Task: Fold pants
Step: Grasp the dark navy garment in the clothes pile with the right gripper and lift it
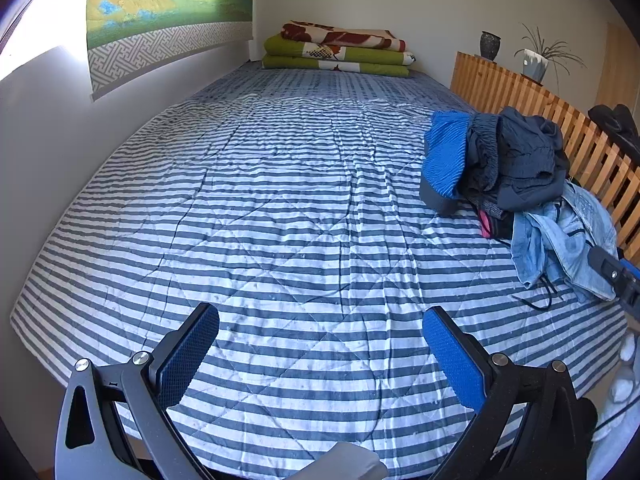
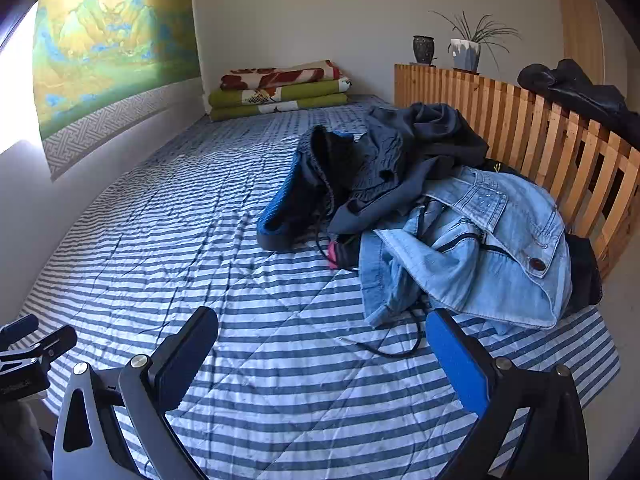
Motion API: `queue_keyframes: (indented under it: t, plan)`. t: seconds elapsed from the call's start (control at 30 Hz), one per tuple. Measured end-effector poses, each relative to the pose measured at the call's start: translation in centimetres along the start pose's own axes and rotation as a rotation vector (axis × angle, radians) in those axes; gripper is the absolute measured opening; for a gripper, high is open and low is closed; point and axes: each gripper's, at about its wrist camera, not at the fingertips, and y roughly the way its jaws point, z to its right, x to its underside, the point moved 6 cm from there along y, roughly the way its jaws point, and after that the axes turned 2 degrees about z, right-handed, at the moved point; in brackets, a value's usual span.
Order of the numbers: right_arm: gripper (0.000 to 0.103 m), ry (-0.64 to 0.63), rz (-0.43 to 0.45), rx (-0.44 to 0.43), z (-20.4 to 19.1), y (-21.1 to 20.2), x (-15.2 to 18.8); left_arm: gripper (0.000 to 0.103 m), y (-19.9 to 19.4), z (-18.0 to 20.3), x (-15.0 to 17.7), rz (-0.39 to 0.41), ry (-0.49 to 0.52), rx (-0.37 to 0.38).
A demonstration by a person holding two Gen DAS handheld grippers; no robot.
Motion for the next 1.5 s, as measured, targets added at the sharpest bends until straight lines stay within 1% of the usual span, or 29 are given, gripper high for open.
queue_keyframes:
  t: [0.07,0.17,0.23,0.3,0.37,0.47,0.53,0.67,0.83,0.9,0.93,0.97,1.0,1.03,1.07,1.13,1.23,1.33,1.5]
  plan:
    - [0.102,0.019,0.02,0.012,1.4,0.9,-1.3,0.103,0.7,0.2,-0.3,-0.003,0.014,-0.006]
    - [0.102,0.027,0.038,0.058,3.6,2.7,-3.5,0.103,1.5,0.2,-1.0,0.004,0.031,-0.018]
    - [0.102,0.029,0.031,0.087,5.0,4.2,-5.0,0.103,2.1,0.2,-1.7,0.005,0.037,-0.016]
    - [0.099,0.044,0.005,0.099,6.3,5.9,-6.4,0.103,2.6,0.3,-2.4,0.008,0.044,-0.023]
    - [0.086,0.064,-0.025,0.094,7.2,7.5,-7.8,0.103,3.1,0.2,-3.1,0.013,0.041,-0.027]
    - [0.075,0.054,-0.048,0.107,7.9,9.7,-9.7,0.103,4.0,0.0,-4.1,0.014,0.035,-0.027]
    - [0.07,0.03,-0.055,0.115,7.8,11.0,-10.9,0.103,4.5,-0.1,-4.7,0.014,0.033,-0.031]
    - [0.069,-0.006,-0.083,0.146,7.6,13.9,-12.9,0.103,5.5,0.2,-5.3,0.003,0.052,-0.016]
    - [0.069,0.045,-0.15,0.161,8.4,17.9,-14.5,0.103,6.5,0.2,-5.4,-0.015,0.037,-0.015]
    - [0.066,0.046,-0.174,0.179,8.7,19.3,-14.8,0.103,6.9,-0.2,-5.4,-0.03,0.022,-0.013]
    - [0.053,0.051,-0.192,0.178,8.7,19.9,-14.7,0.103,7.1,-0.4,-5.5,-0.036,0.015,-0.011]
    - [0.037,0.055,-0.214,0.172,8.7,20.4,-14.7,0.103,7.2,-0.6,-5.5,-0.039,0.009,-0.01]
    - [0.029,0.059,-0.238,0.171,8.8,20.7,-14.7,0.103,7.3,-0.7,-5.6,-0.038,0.007,-0.011]
    - [0.021,0.061,-0.249,0.164,8.7,20.7,-14.8,0.103,7.3,-0.7,-5.7,-0.035,0.008,-0.015]
    - [0.016,0.061,-0.252,0.149,8.7,20.5,-15.0,0.102,7.4,-0.8,-5.8,-0.033,0.011,-0.019]
    - [0.011,0.059,-0.239,0.101,8.3,19.3,-15.4,0.101,7.5,-0.8,-5.8,-0.028,0.01,-0.028]
    - [0.008,0.005,-0.181,0.059,7.0,15.5,-16.1,0.099,7.3,-0.7,-5.8,-0.029,0.011,-0.021]
    - [0.008,-0.04,-0.113,0.011,5.6,10.6,-17.1,0.098,6.6,-0.2,-5.8,-0.018,0.016,-0.01]
    - [0.007,-0.08,-0.001,-0.065,2.3,3.0,-19.6,0.098,3.6,-1.3,-5.7,0.029,0.003,0.016]
